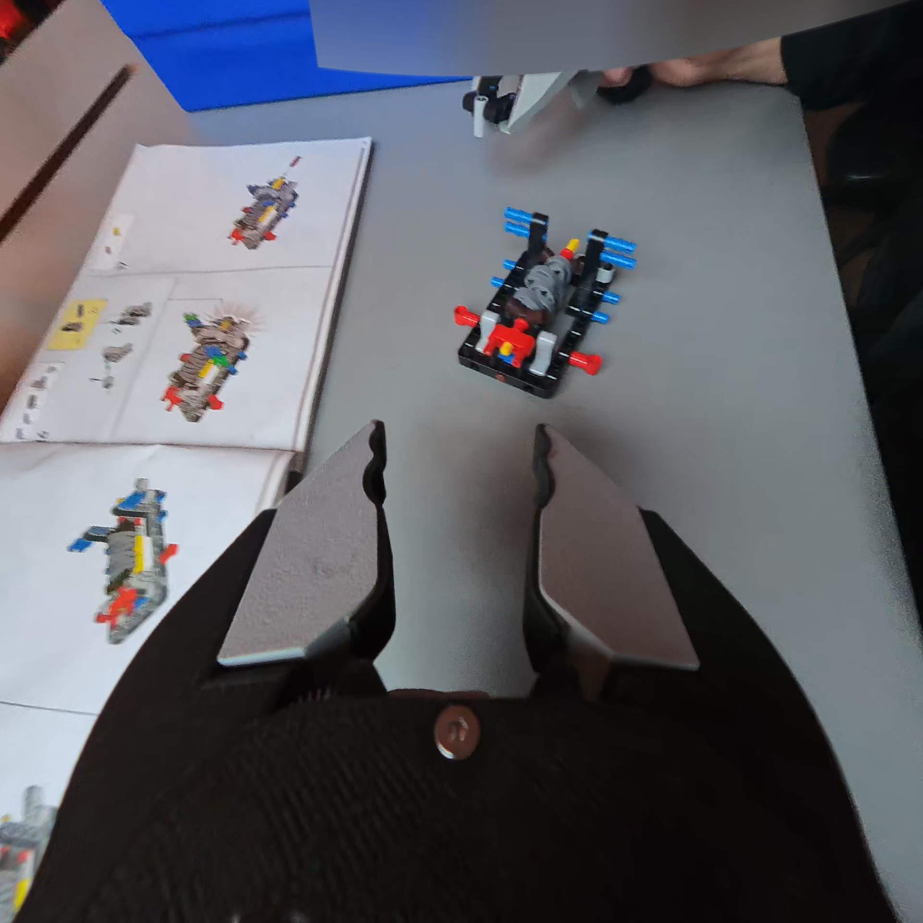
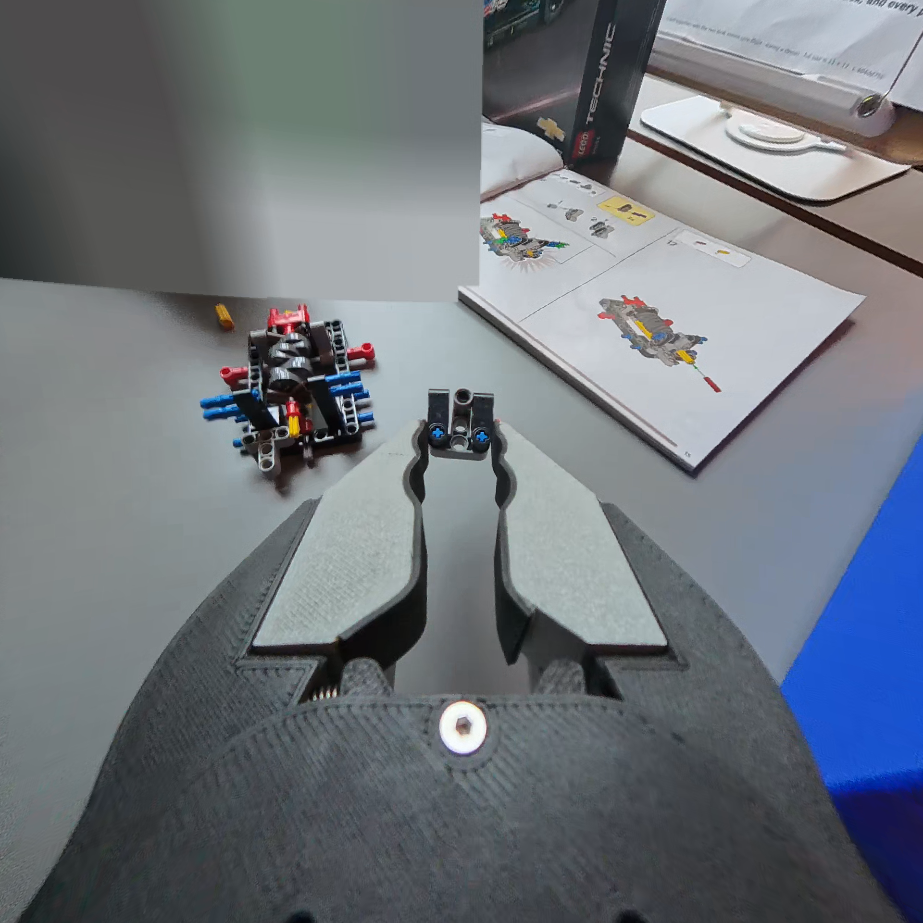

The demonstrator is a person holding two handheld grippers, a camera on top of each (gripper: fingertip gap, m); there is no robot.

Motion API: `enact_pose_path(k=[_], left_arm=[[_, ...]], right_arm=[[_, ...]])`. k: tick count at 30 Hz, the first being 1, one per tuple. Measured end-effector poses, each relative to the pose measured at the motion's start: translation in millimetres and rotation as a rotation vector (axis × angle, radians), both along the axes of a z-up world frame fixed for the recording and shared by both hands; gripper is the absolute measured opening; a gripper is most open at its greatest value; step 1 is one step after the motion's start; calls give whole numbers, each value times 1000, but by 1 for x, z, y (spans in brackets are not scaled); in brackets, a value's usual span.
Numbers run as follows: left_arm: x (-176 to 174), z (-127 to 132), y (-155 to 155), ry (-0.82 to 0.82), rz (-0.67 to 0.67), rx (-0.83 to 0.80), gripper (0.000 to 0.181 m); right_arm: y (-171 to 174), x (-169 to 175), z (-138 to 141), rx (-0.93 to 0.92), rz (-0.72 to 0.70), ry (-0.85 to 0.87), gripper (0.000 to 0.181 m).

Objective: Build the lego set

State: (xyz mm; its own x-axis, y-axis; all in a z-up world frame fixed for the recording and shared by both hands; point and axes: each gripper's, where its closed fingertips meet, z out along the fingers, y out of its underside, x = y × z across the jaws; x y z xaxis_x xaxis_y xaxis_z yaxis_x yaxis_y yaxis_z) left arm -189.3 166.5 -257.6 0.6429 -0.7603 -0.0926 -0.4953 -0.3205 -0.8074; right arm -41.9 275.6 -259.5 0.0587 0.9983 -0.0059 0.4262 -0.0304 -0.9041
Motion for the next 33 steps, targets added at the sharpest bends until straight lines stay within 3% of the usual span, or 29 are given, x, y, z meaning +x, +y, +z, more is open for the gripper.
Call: enact_pose_path(k=[5, 10, 12, 16, 18, 21, 28, 33], left_arm=[[-8, 11, 21, -82, 38, 57, 54], [-6, 12, 16, -187, 62, 118, 45], [-10, 9, 16, -169, 78, 121, 39], [-16, 10, 25, -124, 138, 50, 51], [-22, 10, 36, -102, 196, 18, 47], [-19, 1, 43, -78, 178, -96, 57], [-5, 10, 59, -80, 85, 16, 48], [-10, -5, 57, -32, 88, 60, 42]], right_arm=[[-9, -4, 9, -35, 33, 65, 21], [-16, -5, 5, 16, 56, 41, 21], [-18, -7, 2, 39, 63, 18, 21], [-17, -8, 0, 100, 35, -6, 21], [-14, -9, 4, 93, 27, 20, 21], [-12, -17, 12, 30, 44, 67, 21], [2, -48, 52, -45, 150, 229, 21], [1, -47, 48, -165, 196, 262, 21]])
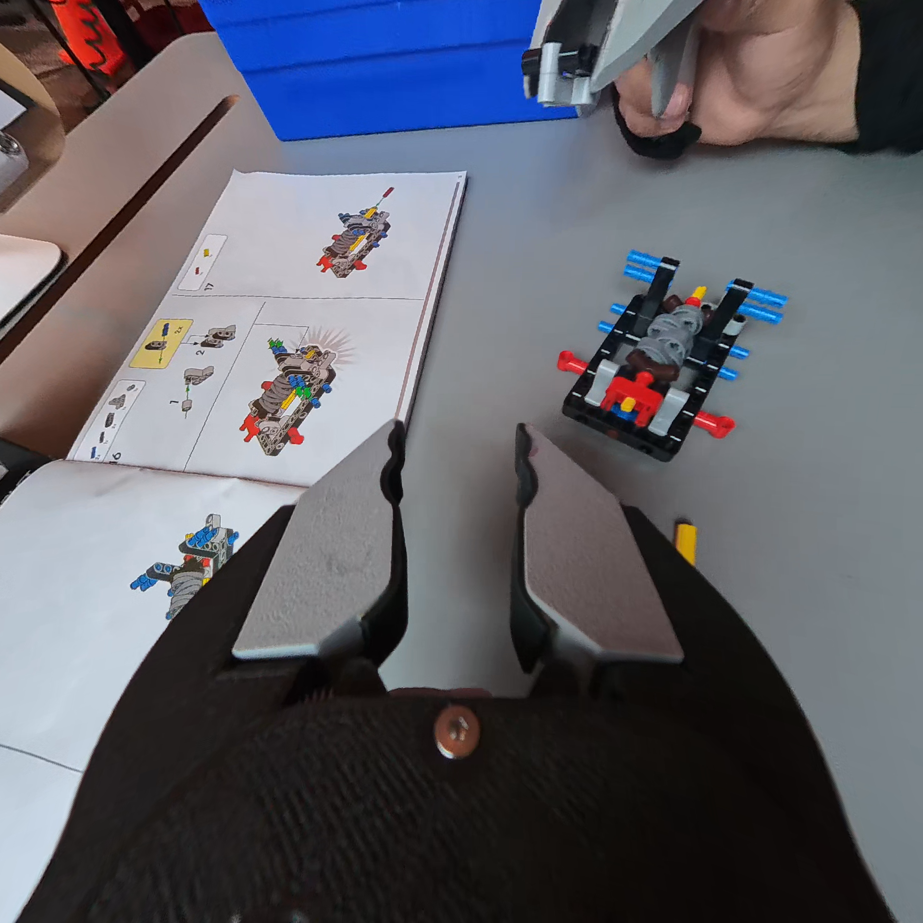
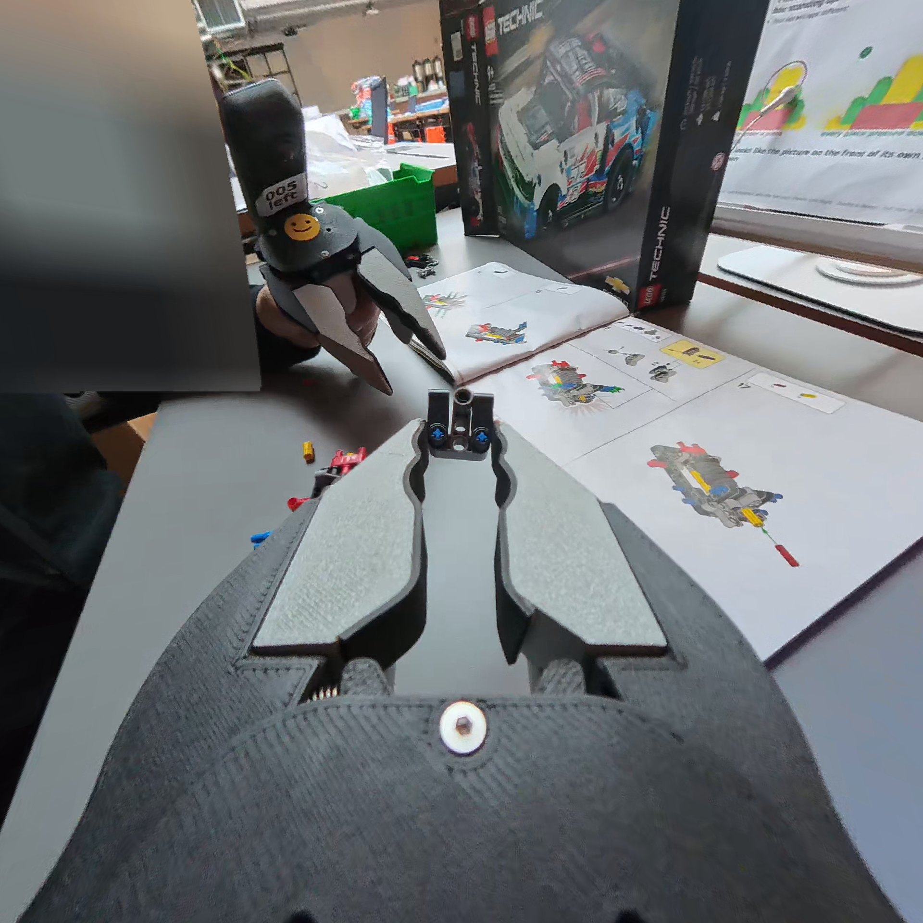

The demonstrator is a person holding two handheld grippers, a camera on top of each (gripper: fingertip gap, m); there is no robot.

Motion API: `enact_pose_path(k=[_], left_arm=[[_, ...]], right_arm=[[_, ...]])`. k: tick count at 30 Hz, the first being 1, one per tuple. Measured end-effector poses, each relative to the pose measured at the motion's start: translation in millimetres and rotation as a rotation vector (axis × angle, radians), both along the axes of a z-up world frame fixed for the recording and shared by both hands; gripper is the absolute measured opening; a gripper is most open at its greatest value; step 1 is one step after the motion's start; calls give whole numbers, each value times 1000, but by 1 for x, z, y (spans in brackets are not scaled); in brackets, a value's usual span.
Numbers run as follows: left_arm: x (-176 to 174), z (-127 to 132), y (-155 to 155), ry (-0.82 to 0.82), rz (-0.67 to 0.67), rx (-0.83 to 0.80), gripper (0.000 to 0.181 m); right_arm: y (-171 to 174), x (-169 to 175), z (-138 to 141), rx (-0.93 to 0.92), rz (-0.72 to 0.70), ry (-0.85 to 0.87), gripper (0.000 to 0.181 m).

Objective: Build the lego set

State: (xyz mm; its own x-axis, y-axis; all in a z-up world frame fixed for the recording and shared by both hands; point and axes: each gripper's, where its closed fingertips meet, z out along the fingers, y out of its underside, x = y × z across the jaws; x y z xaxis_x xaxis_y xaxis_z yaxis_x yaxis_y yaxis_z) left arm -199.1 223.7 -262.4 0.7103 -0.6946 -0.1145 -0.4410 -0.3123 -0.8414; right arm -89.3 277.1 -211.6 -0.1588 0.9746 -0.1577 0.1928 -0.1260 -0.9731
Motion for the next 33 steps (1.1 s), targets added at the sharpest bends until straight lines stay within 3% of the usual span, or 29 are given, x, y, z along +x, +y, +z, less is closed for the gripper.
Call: enact_pose_path(k=[17, 23, 33], left_arm=[[2, -9, -6, -33, -18, -65, 40], [36, 5, -22, -78, -141, -111, 42], [88, 16, -30, 14, -211, -137, 41]], right_arm=[[-8, 2, 6, -28, 61, 33, 21], [-31, 9, 16, -54, 126, 83, 20], [-68, 8, 19, -85, 179, 124, 21]])
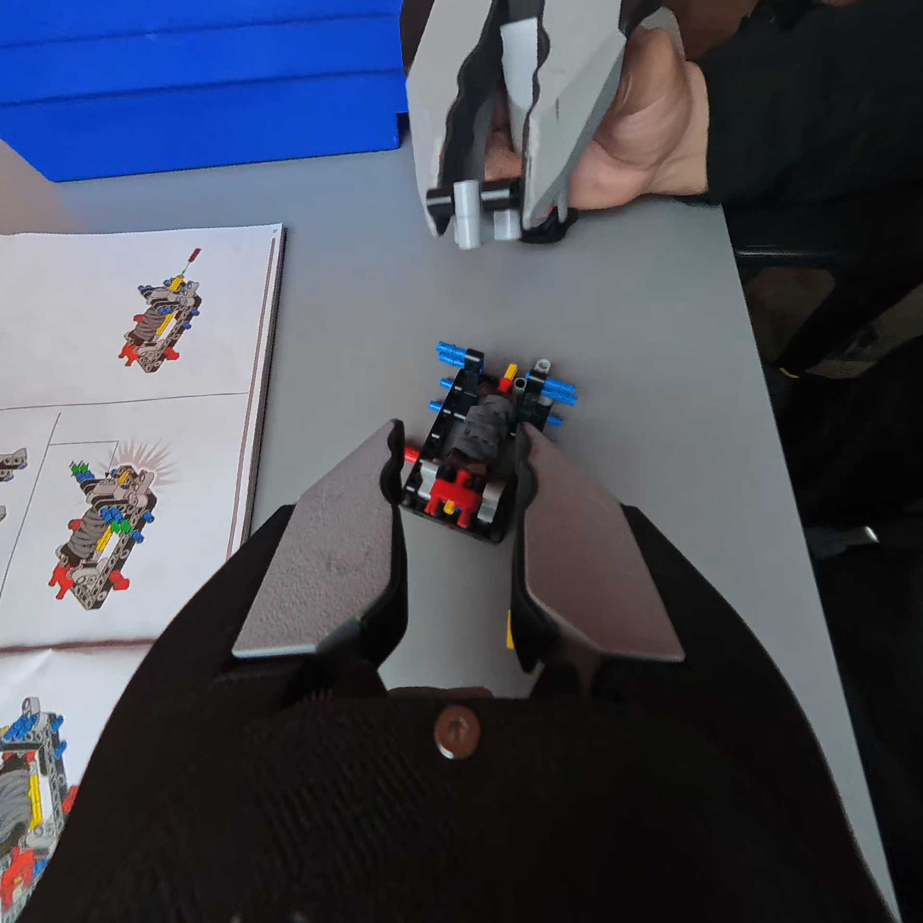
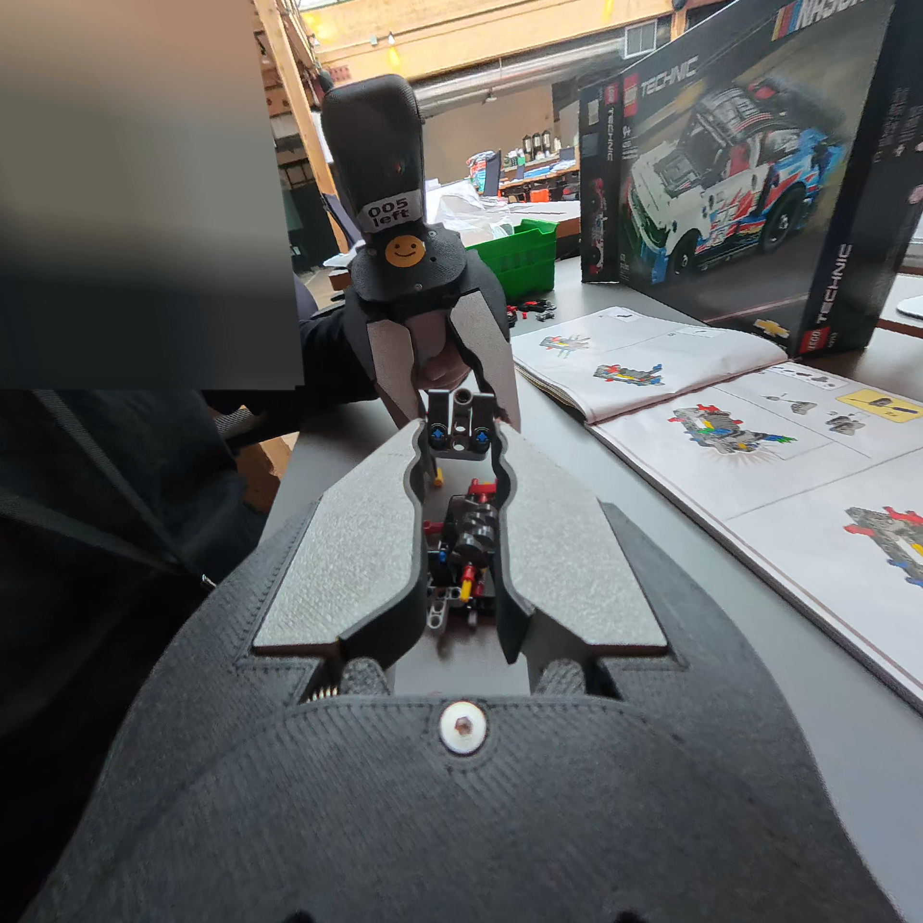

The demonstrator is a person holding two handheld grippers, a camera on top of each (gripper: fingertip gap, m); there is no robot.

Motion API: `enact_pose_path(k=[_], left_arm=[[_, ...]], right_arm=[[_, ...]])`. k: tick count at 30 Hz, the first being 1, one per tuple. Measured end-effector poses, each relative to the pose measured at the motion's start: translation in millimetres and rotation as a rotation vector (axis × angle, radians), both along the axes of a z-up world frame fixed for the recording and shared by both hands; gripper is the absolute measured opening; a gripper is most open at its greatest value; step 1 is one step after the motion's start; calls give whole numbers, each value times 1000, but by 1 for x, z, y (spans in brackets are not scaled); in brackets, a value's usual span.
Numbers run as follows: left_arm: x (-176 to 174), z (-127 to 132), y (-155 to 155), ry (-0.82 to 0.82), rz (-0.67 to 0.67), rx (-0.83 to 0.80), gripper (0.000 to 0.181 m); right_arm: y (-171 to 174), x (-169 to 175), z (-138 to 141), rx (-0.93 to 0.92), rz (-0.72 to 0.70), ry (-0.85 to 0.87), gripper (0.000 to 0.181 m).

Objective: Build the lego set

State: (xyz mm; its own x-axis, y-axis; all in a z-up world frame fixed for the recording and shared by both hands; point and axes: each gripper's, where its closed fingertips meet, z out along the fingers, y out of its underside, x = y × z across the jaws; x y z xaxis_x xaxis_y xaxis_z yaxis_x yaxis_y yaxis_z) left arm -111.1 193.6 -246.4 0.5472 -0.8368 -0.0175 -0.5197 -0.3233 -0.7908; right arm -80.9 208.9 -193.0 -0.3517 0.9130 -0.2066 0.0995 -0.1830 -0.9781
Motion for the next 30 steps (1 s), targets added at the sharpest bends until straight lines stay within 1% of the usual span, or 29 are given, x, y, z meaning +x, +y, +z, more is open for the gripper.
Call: enact_pose_path(k=[2, 4, 9, 11, 13, 14, 16, 18, 22, 25, 30], left_arm=[[9, 2, 1, 2, 0, 8, 41], [16, 8, 2, -28, 4, 4, 41], [36, 28, -1, -176, -34, -33, 40], [35, 33, 0, -197, -29, -17, 35], [30, 37, 2, -199, -20, 26, 21], [29, 40, 2, -210, -23, 34, 18], [32, 42, -2, -251, -52, -13, 19], [35, 39, -4, -281, -64, -77, 28], [35, 42, -5, -346, -71, -94, 25], [31, 45, -7, -353, -80, -79, 6], [30, 38, -8, -338, -91, -95, 6]], right_arm=[[-8, -1, 1, -15, 21, 12, 21], [-14, -2, 3, -33, 37, 27, 21], [-21, -4, 10, -106, 61, 76, 20], [-20, -4, 9, -120, 64, 74, 21], [-18, -4, 8, -116, 55, 71, 21], [-17, -4, 8, -118, 51, 72, 21], [-15, -4, 7, -133, 52, 68, 21], [-15, -5, 6, -142, 57, 65, 21], [-20, -8, -1, -95, 61, 28, 21], [-24, -10, -4, -41, 61, 16, 21], [-27, -12, -14, 47, 56, -26, 21]])
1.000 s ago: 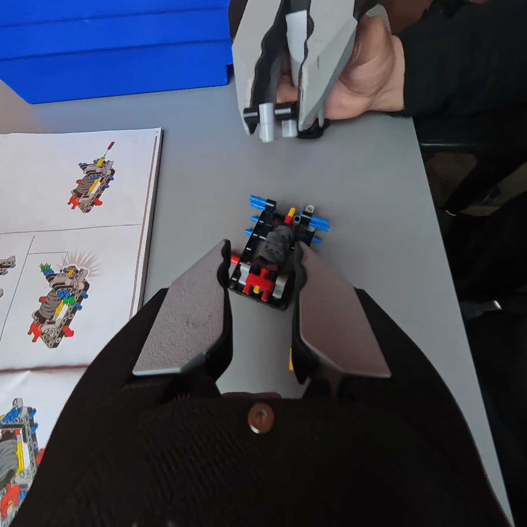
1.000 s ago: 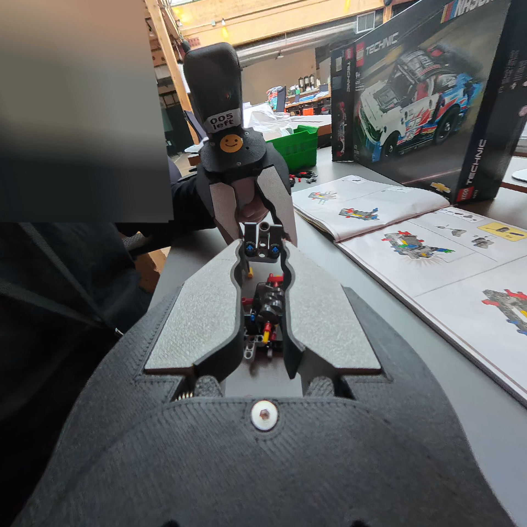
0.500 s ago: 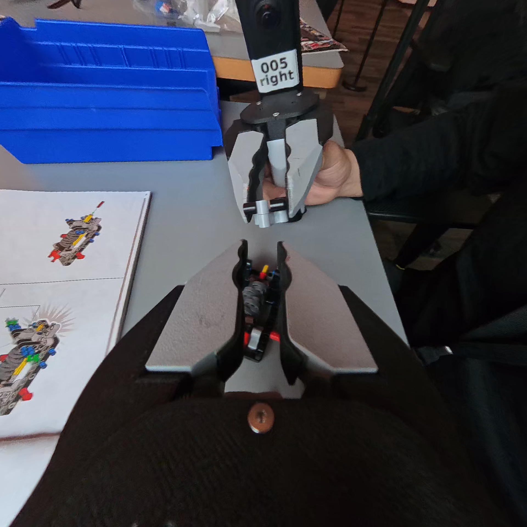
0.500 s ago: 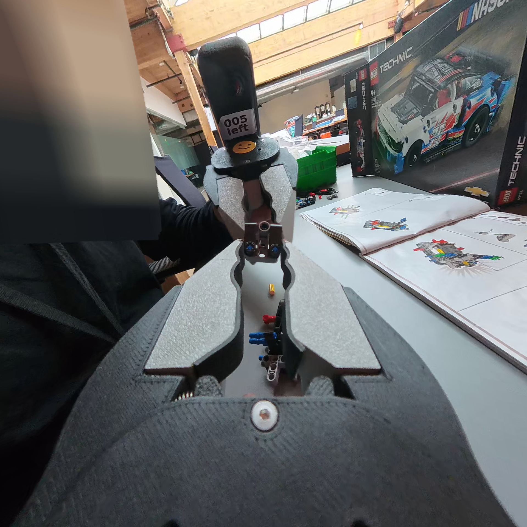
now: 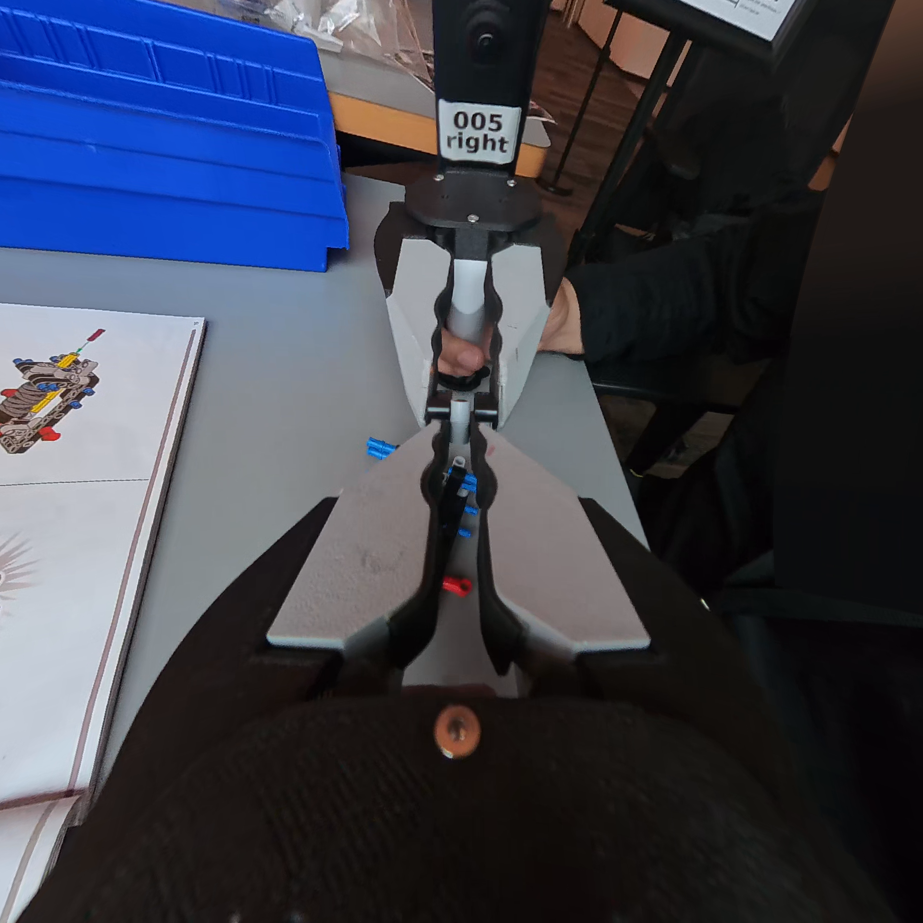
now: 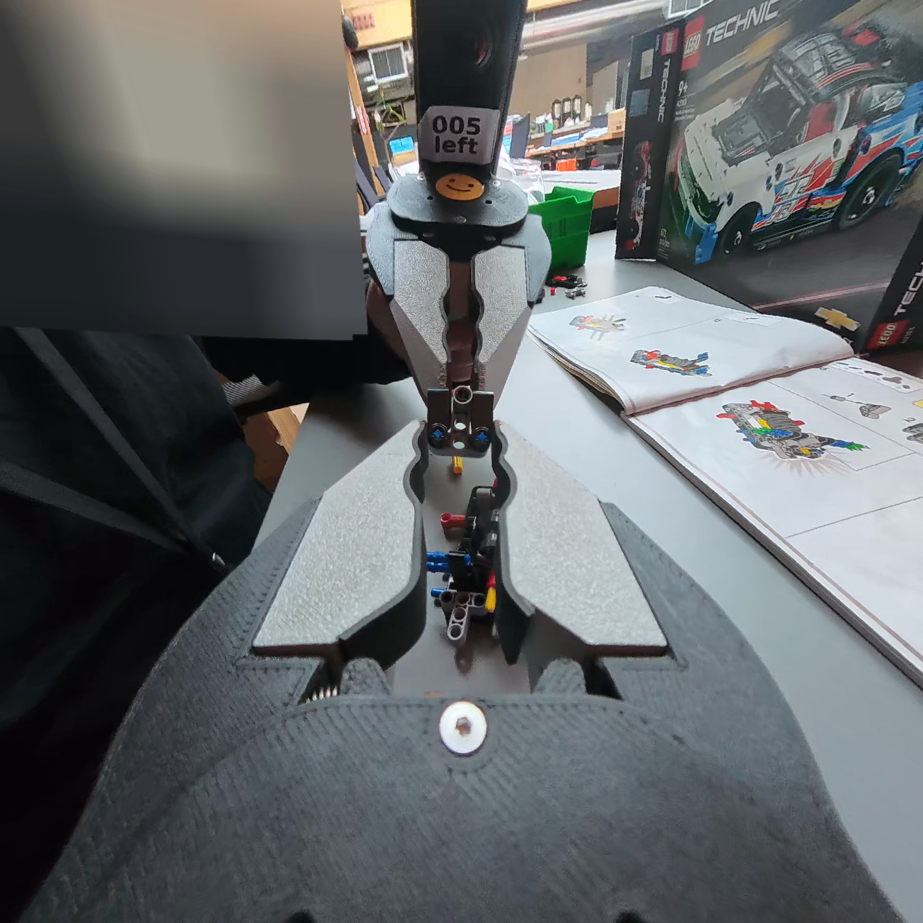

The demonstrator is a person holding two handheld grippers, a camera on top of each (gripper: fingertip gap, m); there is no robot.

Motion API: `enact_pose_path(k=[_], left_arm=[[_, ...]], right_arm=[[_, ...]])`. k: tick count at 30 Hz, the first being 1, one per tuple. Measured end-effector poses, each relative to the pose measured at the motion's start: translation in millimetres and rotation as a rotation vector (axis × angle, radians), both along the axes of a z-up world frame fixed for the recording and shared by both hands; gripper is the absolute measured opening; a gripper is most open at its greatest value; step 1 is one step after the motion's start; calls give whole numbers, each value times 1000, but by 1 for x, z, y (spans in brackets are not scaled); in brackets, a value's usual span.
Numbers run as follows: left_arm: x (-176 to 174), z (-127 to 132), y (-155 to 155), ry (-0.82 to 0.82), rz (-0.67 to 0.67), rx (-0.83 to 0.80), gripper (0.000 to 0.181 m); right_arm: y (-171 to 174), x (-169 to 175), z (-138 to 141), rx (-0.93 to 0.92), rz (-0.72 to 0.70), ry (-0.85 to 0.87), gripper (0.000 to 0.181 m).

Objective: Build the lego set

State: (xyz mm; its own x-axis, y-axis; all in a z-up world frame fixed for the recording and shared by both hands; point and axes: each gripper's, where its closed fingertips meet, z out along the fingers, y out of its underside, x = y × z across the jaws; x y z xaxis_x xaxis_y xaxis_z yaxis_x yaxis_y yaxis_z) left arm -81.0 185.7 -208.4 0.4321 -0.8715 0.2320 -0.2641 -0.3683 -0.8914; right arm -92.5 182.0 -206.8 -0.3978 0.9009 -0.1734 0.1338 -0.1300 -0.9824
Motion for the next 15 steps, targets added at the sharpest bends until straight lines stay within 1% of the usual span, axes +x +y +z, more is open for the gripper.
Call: enact_pose_path(k=[2, 5, 10, 12, 15], left_arm=[[-2, -6, 0, 39, -4, -10, 5], [-8, -21, 2, 160, 9, -5, 5], [-15, -49, -6, 376, -29, -32, 5], [-14, -55, -11, 422, -45, -43, 5], [-14, -55, -13, 462, -44, -19, 5]], right_arm=[[0, -1, -5, 12, 4, -30, 23], [1, -2, -9, 25, -4, -54, 32], [5, -4, -11, 62, -21, -91, 39], [2, -4, -11, 89, -6, -107, 40], [-4, -6, -18, 159, 8, -155, 41]])
